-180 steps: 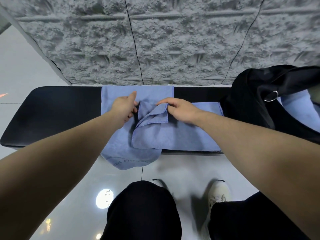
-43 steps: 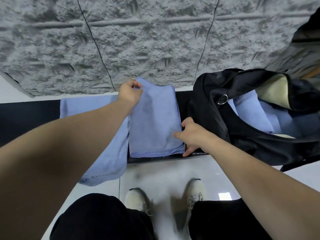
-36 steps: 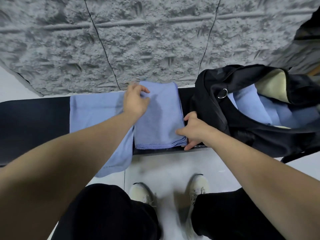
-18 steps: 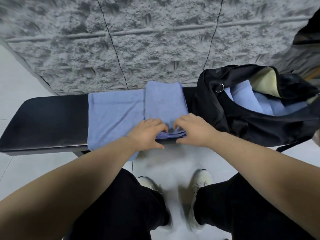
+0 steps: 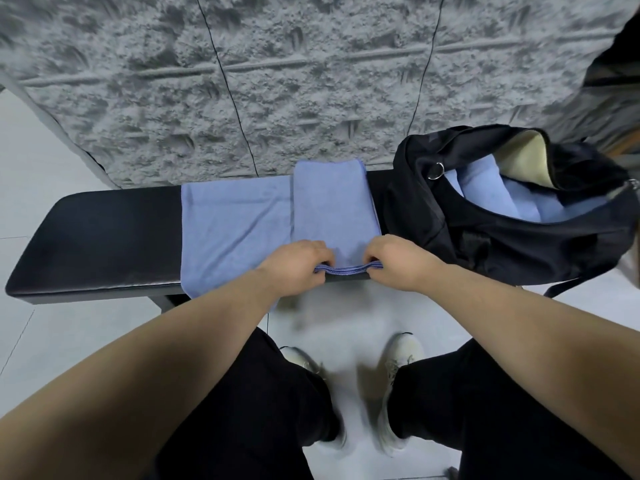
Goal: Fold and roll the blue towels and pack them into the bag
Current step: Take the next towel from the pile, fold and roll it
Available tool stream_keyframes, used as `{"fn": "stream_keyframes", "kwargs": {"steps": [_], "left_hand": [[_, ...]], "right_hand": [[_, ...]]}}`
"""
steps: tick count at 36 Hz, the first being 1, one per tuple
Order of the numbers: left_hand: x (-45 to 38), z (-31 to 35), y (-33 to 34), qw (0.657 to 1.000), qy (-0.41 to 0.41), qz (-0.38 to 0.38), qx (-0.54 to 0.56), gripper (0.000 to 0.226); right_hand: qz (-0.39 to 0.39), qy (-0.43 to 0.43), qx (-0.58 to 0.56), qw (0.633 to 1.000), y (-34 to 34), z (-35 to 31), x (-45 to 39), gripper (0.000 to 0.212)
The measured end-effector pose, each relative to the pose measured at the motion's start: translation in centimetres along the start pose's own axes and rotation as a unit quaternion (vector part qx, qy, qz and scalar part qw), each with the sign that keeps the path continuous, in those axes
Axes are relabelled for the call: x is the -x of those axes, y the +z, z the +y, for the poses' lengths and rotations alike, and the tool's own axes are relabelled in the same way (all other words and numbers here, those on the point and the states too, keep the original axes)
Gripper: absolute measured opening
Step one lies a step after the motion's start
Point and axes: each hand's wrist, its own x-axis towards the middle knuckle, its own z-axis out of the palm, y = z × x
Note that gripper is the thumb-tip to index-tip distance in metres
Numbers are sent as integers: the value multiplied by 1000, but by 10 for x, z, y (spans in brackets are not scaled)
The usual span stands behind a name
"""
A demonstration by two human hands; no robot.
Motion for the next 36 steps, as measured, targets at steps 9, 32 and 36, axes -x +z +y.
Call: {"fn": "stream_keyframes", "kwargs": {"steps": [9, 32, 36], "left_hand": [[3, -11, 7, 990, -71, 5, 118, 32], [-5, -13, 6, 989, 46, 118, -80, 26], [-9, -6, 8, 989, 42, 107, -90, 29]], "right_hand": [[3, 82, -95, 992, -3, -1, 3, 20], [93, -23, 124, 988, 3, -12, -11, 25], [100, -33, 121, 987, 5, -18, -7, 42]]}}
